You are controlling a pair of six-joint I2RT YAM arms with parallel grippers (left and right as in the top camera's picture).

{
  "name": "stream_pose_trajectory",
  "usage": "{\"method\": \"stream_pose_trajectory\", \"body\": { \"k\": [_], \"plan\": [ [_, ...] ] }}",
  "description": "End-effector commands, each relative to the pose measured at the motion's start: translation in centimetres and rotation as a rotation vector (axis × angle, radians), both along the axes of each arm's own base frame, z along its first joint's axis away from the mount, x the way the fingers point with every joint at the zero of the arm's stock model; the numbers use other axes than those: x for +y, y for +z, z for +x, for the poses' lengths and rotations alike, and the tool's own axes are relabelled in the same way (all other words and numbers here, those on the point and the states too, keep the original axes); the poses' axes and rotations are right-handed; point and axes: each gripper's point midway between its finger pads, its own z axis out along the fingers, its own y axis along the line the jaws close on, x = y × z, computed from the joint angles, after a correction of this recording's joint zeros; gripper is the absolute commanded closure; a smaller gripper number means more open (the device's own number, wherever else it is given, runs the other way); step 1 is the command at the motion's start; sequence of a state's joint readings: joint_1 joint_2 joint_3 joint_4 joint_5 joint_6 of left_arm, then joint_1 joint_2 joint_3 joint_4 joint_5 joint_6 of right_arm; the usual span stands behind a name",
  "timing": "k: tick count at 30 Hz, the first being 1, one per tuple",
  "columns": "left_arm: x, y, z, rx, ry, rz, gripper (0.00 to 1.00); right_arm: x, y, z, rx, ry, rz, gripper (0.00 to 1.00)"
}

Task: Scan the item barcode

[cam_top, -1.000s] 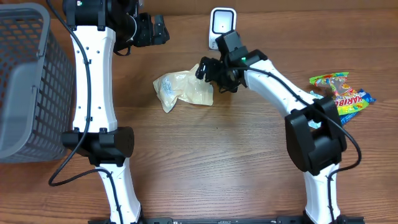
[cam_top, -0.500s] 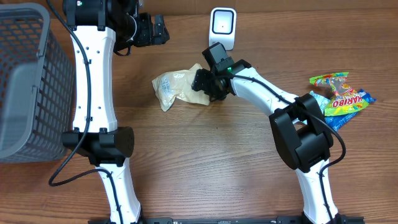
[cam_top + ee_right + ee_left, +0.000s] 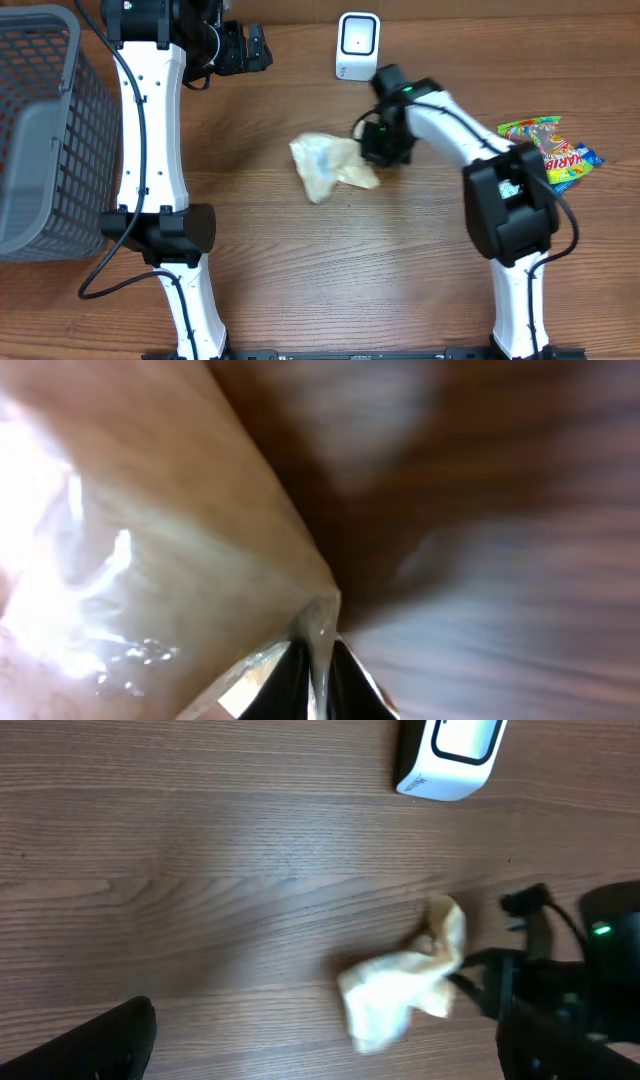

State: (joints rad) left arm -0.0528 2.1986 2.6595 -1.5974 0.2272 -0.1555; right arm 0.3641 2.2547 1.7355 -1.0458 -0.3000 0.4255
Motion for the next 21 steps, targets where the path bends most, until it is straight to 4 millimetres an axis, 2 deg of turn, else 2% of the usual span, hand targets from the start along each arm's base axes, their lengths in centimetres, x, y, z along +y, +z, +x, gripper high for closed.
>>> {"method": "stream_pose_trajectory", "body": {
  "k": [1, 4, 6, 8, 9, 10, 13, 14, 16, 18, 21],
  "plan": [
    [-0.5, 1.2, -0.5, -0.027, -0.007, -0.002, 0.00, -3.1, 1.9, -0.1, -0.075, 0.247, -0.062, 0.90],
    [-0.5, 1.2, -0.5, -0.027, -0.007, -0.002, 0.00, -6.5, 1.8, -0.6, -0.047, 0.264, -0.215, 0.86],
    [-0.5, 1.2, -0.5, -0.027, -0.007, -0.002, 0.00, -8.5, 2.7, -0.5, -0.041, 0.263, -0.313, 0.80],
    [-0.5, 1.2, -0.5, -0.027, -0.007, -0.002, 0.00, -9.6, 4.9, 0.3, -0.066, 0.251, -0.362, 0.63],
    [-0.5, 1.2, -0.5, -0.027, -0.007, -0.002, 0.00, -9.8, 6.8, 1.3, -0.103, 0.239, -0.370, 0.53],
    [-0.5, 1.2, -0.5, -0.027, -0.007, -0.002, 0.00, -9.6, 9.1, 2.4, -0.150, 0.220, -0.361, 0.48],
    [-0.5, 1.2, -0.5, -0.027, -0.007, -0.002, 0.00, -8.6, 13.1, 3.8, -0.224, 0.129, -0.309, 0.31],
    [-0.5, 1.2, -0.5, -0.027, -0.007, -0.002, 0.00, -7.7, 14.2, 4.1, -0.241, 0.103, -0.258, 0.30],
    [-0.5, 1.2, -0.5, -0.027, -0.007, -0.002, 0.00, -4.7, 16.7, 4.4, -0.251, 0.007, -0.086, 0.34],
    [-0.5, 1.2, -0.5, -0.027, -0.007, -0.002, 0.00, -3.2, 16.8, 4.0, -0.210, -0.069, -0.029, 0.35],
    [-0.5, 1.2, -0.5, -0.027, -0.007, -0.002, 0.00, -2.3, 15.0, 3.0, -0.145, -0.181, -0.084, 0.35]
  ]
}}
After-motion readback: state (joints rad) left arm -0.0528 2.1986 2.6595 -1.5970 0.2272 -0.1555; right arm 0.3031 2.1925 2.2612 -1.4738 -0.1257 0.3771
